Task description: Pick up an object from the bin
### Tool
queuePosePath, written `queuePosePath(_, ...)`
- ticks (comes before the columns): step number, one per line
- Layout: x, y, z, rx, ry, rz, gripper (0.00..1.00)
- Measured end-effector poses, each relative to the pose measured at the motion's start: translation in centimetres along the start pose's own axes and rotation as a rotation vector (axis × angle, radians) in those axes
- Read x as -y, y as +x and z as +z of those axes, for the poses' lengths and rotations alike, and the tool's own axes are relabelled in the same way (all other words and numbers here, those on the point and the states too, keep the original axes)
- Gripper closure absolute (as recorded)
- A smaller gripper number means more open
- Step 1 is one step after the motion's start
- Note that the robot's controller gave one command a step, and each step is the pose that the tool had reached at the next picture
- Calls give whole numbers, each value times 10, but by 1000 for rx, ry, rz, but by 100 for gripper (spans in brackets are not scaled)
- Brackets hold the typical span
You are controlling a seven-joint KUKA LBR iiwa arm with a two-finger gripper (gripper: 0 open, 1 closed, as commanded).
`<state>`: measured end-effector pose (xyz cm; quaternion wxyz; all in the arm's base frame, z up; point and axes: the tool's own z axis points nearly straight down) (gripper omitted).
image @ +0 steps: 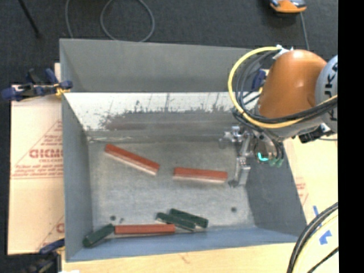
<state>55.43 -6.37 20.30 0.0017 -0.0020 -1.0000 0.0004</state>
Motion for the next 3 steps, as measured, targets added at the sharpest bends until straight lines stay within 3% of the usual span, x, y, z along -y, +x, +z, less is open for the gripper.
queuePosePath(1, -2, -6, 122, 0, -1, 17, 0)
queuePosePath(2, -2, -8, 117, 7, 1, 15, 100)
queuePosePath(3, -33, -34, -80, 18, 1, -24, 100)
